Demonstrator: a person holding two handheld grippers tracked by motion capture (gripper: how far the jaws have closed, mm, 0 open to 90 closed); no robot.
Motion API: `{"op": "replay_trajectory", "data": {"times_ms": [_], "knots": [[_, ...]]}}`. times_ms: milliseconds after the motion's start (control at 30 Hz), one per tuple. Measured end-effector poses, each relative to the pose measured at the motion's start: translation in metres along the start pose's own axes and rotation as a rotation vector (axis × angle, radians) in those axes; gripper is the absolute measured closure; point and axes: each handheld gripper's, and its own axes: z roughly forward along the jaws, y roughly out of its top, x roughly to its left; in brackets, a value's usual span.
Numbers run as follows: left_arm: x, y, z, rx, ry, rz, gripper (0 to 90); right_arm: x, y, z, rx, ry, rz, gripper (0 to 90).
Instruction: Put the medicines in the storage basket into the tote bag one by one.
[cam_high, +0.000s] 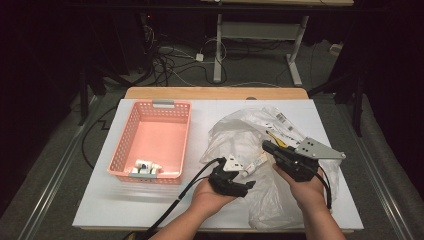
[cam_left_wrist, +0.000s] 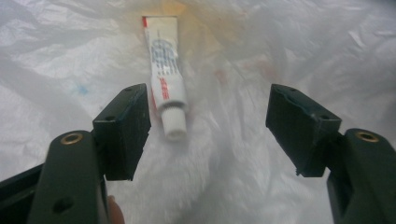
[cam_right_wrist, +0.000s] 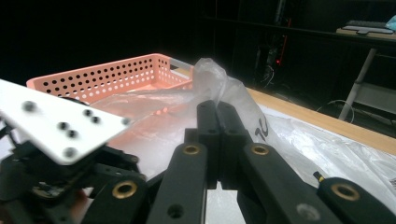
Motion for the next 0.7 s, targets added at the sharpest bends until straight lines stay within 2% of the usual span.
{"op": "replay_trajectory", "data": {"times_ms": [67,200,333,433,500,567,700], "knots": [[-0.001,-0.006,-0.005,-0.001,0.001,0.008,25.3,0.000,0.000,0.000,0.001,0.001,0.001,90.0],[-0.001,-0.014,-0.016,-0.002,-0.006,-0.005,19.4,0.000,0.000,-0.001,0.001,0.001,-0.002,90.0],[-0.002,-0.020,-0.027,-0.013,0.007,0.000,14.1,-0.001,0.000,0.000,0.002,0.000,-0.006,90.0],[-0.003,-0.023,-0.035,-0.001,0.016,0.010,4.5,0.000,0.000,-0.001,0.002,-0.003,-0.002,90.0],[-0.004,-0.026,-0.040,-0.012,0.020,0.014,0.6,0.000,0.000,-0.001,0.002,-0.004,-0.001,90.0],[-0.003,-0.028,-0.044,-0.028,0.002,0.005,0.0,-0.001,0.000,-0.001,0.001,-0.006,0.006,90.0],[-0.005,-0.033,-0.050,-0.052,0.001,0.002,0.0,0.000,0.002,-0.002,-0.006,-0.008,-0.003,90.0]]}}
